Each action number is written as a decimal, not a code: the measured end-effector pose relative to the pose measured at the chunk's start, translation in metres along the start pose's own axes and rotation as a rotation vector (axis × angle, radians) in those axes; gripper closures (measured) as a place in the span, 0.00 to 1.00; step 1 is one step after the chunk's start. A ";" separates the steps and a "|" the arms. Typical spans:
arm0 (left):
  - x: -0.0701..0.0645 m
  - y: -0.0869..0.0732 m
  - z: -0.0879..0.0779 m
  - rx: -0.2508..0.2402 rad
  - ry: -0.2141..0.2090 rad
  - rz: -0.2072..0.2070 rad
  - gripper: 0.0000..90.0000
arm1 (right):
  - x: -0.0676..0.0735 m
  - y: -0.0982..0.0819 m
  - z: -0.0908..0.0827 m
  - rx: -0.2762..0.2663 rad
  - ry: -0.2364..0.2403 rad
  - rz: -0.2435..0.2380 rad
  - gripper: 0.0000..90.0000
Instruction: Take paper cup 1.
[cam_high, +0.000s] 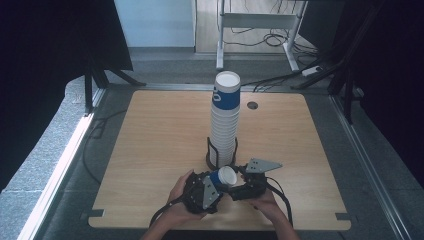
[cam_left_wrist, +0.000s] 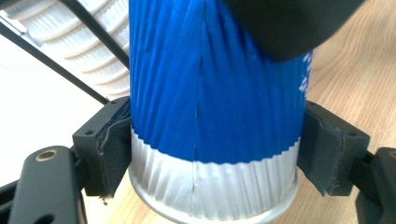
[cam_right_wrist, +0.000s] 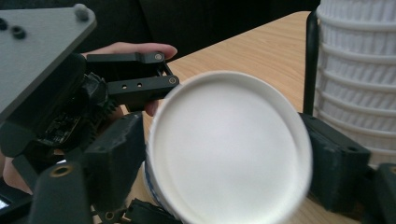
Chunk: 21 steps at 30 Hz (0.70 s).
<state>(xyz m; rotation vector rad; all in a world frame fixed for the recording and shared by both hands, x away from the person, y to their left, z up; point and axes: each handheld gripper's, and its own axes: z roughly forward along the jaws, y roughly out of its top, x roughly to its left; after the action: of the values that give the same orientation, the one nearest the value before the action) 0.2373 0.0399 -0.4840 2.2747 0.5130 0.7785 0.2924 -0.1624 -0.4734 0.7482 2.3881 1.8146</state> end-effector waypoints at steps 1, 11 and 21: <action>-0.001 0.000 0.000 0.004 0.005 0.003 0.21 | 0.000 -0.001 0.000 0.001 0.004 -0.001 0.26; 0.004 -0.002 0.004 0.002 -0.030 -0.057 0.04 | -0.003 -0.001 -0.004 -0.019 0.083 0.029 0.31; 0.002 -0.005 0.003 -0.037 -0.070 -0.032 0.16 | -0.001 -0.001 -0.005 -0.017 0.114 0.015 0.31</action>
<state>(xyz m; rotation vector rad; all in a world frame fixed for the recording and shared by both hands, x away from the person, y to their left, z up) 0.2398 0.0427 -0.4885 2.2460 0.4975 0.6853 0.2907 -0.1676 -0.4732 0.6808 2.4388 1.9315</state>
